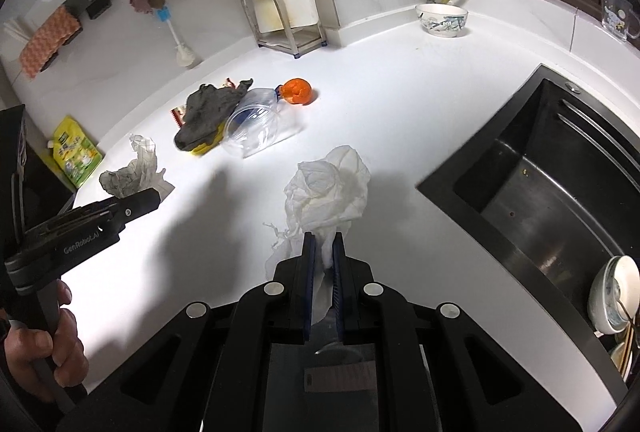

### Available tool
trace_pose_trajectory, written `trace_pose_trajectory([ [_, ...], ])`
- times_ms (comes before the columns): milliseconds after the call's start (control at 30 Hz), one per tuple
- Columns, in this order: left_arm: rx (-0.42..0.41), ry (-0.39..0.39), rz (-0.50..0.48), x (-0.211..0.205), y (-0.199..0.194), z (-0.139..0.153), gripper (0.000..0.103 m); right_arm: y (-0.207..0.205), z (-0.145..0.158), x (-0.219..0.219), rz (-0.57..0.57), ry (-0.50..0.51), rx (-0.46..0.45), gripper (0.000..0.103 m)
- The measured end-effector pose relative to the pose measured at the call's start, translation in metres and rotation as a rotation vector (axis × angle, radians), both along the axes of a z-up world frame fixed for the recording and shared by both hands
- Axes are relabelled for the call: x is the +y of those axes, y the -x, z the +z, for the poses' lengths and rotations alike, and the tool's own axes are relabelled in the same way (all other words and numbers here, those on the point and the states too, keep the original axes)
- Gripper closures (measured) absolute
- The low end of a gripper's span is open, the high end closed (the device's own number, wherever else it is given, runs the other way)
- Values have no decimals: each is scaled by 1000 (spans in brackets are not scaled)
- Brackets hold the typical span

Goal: Collect trash
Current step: 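Carry both papers over the grey bin and open both tools to drop them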

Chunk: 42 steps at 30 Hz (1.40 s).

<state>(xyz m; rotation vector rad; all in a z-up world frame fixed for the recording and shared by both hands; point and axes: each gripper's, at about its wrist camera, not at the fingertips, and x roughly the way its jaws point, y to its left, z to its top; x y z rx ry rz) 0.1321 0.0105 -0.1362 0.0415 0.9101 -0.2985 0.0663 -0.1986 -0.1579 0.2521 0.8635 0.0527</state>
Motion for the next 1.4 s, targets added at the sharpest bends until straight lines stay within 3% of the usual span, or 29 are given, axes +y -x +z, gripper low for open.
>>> trace_pose_trajectory([
  [333, 2, 6, -6, -26, 82, 3, 69, 77, 8, -12, 68, -10, 0, 95],
  [700, 33, -31, -13, -52, 152, -8, 69, 135, -8, -21, 157, -38, 35, 95],
  [1133, 165, -79, -127, -69, 172, -54, 69, 150, -54, -23, 124, -93, 149, 95],
  [1400, 244, -90, -133, -72, 171, -92, 66, 143, -88, -22, 109, -103, 236, 95],
])
